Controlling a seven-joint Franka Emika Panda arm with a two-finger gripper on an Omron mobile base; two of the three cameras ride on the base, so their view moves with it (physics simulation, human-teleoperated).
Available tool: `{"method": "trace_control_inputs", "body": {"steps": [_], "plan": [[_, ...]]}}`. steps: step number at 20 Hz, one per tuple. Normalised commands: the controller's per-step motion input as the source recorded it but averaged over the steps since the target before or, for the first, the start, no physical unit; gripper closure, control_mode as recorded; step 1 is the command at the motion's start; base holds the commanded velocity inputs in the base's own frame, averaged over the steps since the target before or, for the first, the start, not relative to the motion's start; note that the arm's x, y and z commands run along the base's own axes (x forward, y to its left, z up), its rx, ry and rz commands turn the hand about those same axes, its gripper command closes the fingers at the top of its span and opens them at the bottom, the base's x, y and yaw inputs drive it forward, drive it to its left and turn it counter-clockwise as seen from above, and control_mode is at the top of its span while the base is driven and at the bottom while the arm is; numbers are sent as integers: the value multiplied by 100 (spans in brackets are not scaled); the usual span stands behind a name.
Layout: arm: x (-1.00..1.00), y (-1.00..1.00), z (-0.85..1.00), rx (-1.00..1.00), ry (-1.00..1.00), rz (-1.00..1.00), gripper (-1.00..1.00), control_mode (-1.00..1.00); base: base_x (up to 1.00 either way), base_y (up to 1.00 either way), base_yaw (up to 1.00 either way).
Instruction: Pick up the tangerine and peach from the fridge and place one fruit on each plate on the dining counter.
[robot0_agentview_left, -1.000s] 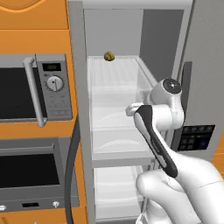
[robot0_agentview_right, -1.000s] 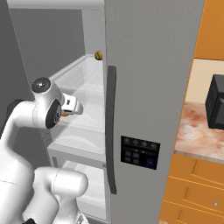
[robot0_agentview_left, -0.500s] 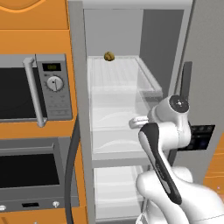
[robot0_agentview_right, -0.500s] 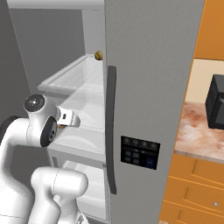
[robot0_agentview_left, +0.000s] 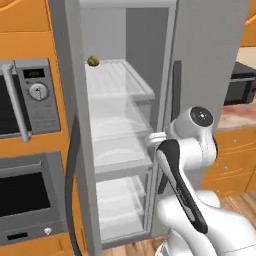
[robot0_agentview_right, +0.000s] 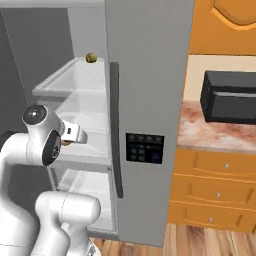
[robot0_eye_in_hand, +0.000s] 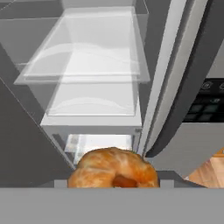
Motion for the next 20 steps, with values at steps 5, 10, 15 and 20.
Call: {"method": "trace_control_inputs", "body": {"steps": [5,10,15,20], "plan": [[0,0,0,0,0,0,100,100,0,8,-100],[0,0,0,0,0,0,100,100,0,8,-99],[0,0,0,0,0,0,100,100,0,8,-99],[0,0,0,0,0,0,100,100,2,4,-98]]}}
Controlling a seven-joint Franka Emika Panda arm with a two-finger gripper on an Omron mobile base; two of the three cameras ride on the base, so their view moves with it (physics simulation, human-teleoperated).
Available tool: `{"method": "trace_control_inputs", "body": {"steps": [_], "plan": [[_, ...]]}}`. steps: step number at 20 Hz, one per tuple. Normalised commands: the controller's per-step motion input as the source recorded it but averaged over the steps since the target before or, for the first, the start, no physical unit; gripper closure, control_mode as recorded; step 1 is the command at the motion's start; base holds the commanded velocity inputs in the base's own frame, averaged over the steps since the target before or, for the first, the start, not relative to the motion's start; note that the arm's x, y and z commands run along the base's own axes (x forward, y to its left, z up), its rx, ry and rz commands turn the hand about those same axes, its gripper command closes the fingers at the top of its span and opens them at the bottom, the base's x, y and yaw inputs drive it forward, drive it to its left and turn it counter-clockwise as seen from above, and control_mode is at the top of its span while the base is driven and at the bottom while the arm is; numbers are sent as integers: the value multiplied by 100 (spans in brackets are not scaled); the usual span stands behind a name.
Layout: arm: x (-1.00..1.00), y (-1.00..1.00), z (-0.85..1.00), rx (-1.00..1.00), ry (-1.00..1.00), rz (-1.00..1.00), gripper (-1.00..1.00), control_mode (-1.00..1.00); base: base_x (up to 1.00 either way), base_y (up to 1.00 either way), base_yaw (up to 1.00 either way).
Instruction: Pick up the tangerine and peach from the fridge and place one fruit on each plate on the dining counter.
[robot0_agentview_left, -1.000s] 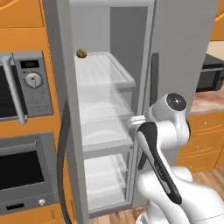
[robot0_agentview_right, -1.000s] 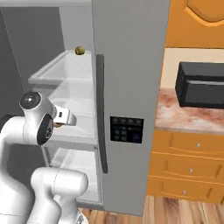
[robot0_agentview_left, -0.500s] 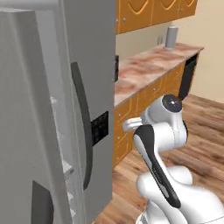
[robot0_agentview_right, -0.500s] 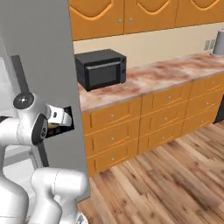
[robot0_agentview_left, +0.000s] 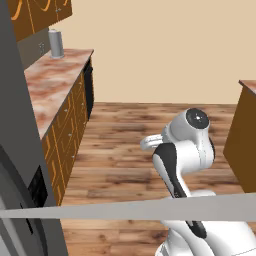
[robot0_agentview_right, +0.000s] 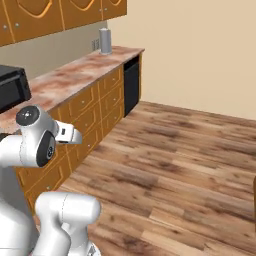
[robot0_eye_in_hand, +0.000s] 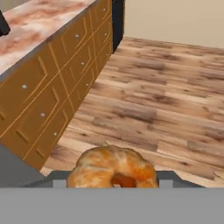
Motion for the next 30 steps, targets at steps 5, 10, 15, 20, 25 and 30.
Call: {"method": "trace_control_inputs", "body": {"steps": [5,10,15,20,25,30], "plan": [[0,0,0,0,0,0,100,100,49,11,-42],[0,0,0,0,0,0,100,100,79,18,-6],[0,0,0,0,0,0,100,100,82,23,-5],[0,0,0,0,0,0,100,100,83,17,-5],[0,0,0,0,0,0,100,100,83,15,-5],[0,0,0,0,0,0,100,100,84,13,-5]]}}
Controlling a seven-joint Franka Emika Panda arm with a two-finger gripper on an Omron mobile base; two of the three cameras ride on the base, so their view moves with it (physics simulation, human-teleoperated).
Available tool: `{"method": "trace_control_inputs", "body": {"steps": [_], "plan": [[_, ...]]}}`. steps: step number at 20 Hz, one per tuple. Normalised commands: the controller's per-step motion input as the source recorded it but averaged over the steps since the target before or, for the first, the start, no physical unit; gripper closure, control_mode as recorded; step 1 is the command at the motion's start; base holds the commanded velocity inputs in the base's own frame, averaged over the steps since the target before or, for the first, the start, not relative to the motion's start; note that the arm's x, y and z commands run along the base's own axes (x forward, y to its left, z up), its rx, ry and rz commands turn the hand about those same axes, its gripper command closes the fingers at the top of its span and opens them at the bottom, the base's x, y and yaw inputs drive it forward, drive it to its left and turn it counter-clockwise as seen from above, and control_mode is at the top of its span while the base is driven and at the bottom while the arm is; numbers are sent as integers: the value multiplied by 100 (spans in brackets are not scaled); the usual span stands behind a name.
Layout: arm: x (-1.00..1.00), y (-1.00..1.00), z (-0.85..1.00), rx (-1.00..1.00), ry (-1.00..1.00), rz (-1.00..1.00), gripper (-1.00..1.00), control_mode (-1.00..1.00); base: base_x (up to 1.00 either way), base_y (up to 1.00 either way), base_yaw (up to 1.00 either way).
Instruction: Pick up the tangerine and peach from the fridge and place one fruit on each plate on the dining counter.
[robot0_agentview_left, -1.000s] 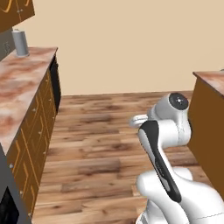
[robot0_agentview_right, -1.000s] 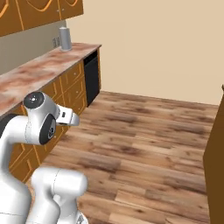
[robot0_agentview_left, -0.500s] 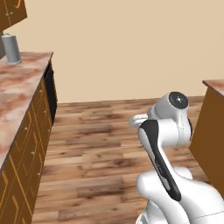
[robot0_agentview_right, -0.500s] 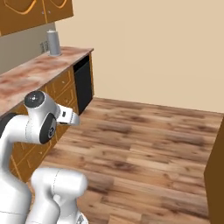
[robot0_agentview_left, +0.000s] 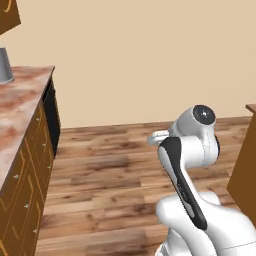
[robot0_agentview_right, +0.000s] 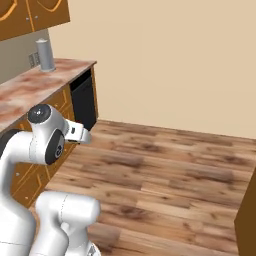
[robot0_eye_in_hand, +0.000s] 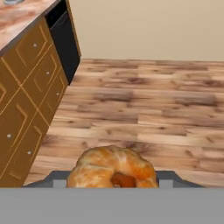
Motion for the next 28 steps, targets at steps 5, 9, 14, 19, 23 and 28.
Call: {"method": "trace_control_inputs", "body": {"steps": [5,9,14,19,23,28], "plan": [[0,0,0,0,0,0,100,100,85,12,-6],[0,0,0,0,0,0,100,100,78,11,-24],[0,0,0,0,0,0,100,100,65,16,-40],[0,0,0,0,0,0,100,100,67,19,-38],[0,0,0,0,0,0,100,100,74,23,-31],[0,0,0,0,0,0,100,100,77,27,-29]]}}
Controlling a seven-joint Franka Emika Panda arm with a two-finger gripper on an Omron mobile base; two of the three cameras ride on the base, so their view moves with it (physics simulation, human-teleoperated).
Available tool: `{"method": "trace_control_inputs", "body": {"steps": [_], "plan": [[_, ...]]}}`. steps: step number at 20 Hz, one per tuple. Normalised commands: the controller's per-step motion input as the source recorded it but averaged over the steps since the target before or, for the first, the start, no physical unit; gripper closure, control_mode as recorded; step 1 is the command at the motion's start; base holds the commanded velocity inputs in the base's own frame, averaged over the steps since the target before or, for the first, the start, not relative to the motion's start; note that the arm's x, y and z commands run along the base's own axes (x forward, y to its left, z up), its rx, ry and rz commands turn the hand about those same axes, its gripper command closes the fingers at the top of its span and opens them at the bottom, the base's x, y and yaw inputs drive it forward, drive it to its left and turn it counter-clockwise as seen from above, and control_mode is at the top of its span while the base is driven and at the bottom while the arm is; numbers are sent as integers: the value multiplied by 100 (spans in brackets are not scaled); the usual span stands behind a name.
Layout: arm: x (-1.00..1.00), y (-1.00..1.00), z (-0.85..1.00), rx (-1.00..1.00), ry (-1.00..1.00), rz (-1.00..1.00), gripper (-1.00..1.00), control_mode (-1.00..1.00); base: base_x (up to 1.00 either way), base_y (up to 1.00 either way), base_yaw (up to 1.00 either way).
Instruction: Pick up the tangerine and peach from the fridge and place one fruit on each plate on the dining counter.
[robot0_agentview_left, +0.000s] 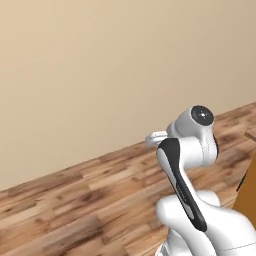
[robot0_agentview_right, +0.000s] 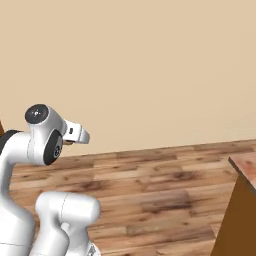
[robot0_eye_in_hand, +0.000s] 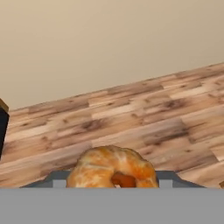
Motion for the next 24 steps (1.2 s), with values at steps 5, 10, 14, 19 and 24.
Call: {"method": "trace_control_inputs", "body": {"steps": [5,10,14,19,24], "plan": [[0,0,0,0,0,0,100,100,77,28,-30],[0,0,0,0,0,0,100,100,77,28,-31],[0,0,0,0,0,0,100,100,60,31,-50],[0,0,0,0,0,0,100,100,50,32,-61],[0,0,0,0,0,0,100,100,59,32,-51]]}}
